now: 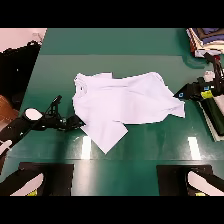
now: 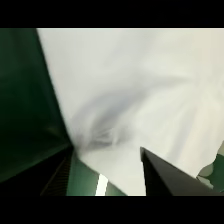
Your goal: Fold the shirts.
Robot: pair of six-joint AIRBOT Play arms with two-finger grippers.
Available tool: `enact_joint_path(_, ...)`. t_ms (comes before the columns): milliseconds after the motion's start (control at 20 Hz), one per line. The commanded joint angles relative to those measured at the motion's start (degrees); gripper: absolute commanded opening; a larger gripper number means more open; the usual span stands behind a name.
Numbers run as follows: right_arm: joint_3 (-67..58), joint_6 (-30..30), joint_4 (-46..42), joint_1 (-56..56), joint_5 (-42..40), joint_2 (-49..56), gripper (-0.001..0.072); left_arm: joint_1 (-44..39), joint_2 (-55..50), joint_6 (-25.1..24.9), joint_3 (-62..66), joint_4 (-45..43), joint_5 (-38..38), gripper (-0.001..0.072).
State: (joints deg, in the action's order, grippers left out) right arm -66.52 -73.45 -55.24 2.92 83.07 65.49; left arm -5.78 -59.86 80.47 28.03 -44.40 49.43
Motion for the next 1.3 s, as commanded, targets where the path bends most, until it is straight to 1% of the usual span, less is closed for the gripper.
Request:
enact_joint_path(0, 1.40, 0.04, -0.20, 0.04, -0.55, -2.38, 0.0436, -3.54, 0.09, -0.33, -1.36, 2.36, -7.76, 0.0504)
enact_joint_path(50, 1.40, 0.04, -0.83, 0.04, -0.46, -2.75, 0.0436, -3.52, 0.09, -0.35, -1.36, 3.52, -7.96, 0.0358)
enact_joint_path(100, 1.40, 0.04, -2.73, 0.07, -0.42, -3.13, 0.0436, -3.52, 0.09, -0.35, -1.11, 3.98, -8.04, 0.0179)
enact_joint_path(150, 1.42, 0.02, -5.16, 0.07, -0.13, -3.43, 0.0436, -3.52, 0.09, -0.39, -0.55, 3.98, -8.02, 0.0029)
enact_joint_path(250, 1.62, -0.04, -9.33, 1.25, 2.05, -3.43, 0.0436, -3.52, 0.09, -0.44, 2.23, 3.91, -6.75, 0.0031)
enact_joint_path(400, 6.91, 0.00, -9.29, 9.07, 2.86, -3.43, 0.0436, -3.52, 0.09, -1.55, 8.76, 2.43, -3.02, 0.0031)
enact_joint_path(550, 14.99, 0.00, -8.98, 20.11, -2.78, -3.08, 0.0436, -3.52, 0.09, -2.08, 13.18, 0.76, -1.09, 0.0032)
enact_joint_path(650, 19.26, 0.22, -5.62, 26.12, -6.14, -0.59, 0.0431, -3.52, 0.09, -2.05, 13.66, 0.90, -1.51, 0.0032)
enact_joint_path(750, 21.79, 3.67, 1.49, 29.70, -7.50, 3.63, 0.0428, -3.52, 0.09, -2.05, 13.64, 0.83, -1.44, 0.0031)
enact_joint_path(800, 22.27, 4.83, 4.35, 30.49, -7.89, 6.08, 0.0424, -3.52, 0.09, -2.05, 13.64, 0.83, -1.46, 0.0031)
enact_joint_path(850, 22.10, 5.62, 5.84, 30.58, -8.26, 8.52, 0.0348, -3.52, 0.09, -2.05, 13.64, 0.83, -1.44, 0.0031)
enact_joint_path(900, 21.57, 5.95, 6.69, 30.32, -8.92, 10.56, 0.0318, -3.52, 0.09, -2.05, 13.64, 0.85, -1.42, 0.0031)
enact_joint_path(1050, 19.17, 5.95, 7.63, 28.39, -11.50, 15.08, 0.0317, -3.52, 0.09, -2.03, 13.64, 0.87, -1.40, 0.0031)
enact_joint_path(1250, 15.87, 5.88, 7.15, 24.26, -12.66, 18.53, 0.0316, -3.52, 0.09, -2.03, 13.64, 0.87, -1.42, 0.0031)
